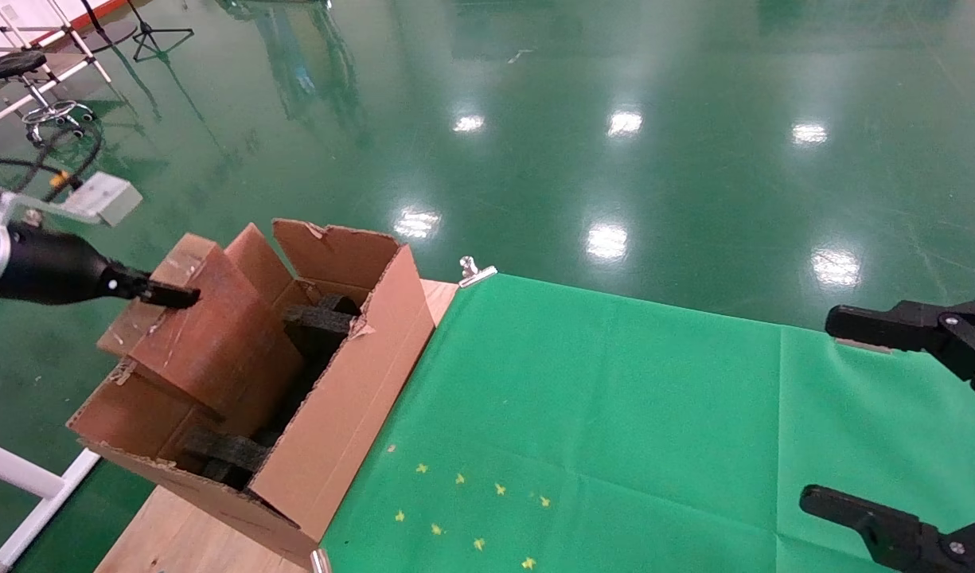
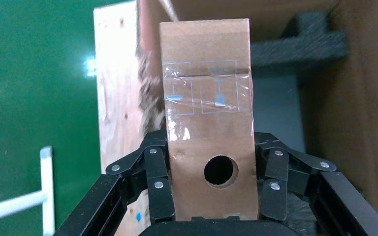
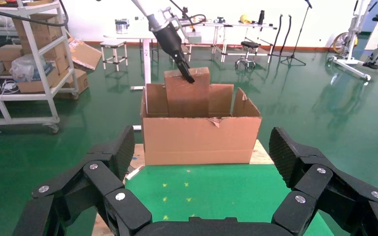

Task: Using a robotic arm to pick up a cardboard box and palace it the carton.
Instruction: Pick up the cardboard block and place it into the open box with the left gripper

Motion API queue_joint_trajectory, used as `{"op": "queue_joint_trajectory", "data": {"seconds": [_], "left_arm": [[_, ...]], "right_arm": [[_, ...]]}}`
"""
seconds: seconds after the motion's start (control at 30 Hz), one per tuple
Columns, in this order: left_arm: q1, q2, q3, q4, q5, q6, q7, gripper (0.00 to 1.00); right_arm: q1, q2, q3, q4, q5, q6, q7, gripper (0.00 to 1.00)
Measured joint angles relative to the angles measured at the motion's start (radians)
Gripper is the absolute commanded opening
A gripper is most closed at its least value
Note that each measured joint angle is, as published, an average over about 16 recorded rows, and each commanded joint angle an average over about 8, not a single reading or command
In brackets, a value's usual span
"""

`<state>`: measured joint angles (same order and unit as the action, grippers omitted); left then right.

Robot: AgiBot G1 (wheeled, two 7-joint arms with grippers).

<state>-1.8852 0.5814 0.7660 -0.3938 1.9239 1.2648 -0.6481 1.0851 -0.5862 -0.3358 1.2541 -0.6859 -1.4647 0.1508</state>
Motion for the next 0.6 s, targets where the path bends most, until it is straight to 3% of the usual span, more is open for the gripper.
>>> {"op": "queue_joint_trajectory", "data": {"seconds": [0.3,0.6], "left_arm": [[0.015,0.075,0.019,0.204,0.034,-0.110,0.094,0.00],[0.066,0.147,0.029,0.316,0.048,-0.222,0.117,0.00]], "right_arm": [[0.000,0.000,0.000,0.000,0.000,0.000,0.000,1.00],[0.000,0.000,0.000,0.000,0.000,0.000,0.000,1.00]]}}
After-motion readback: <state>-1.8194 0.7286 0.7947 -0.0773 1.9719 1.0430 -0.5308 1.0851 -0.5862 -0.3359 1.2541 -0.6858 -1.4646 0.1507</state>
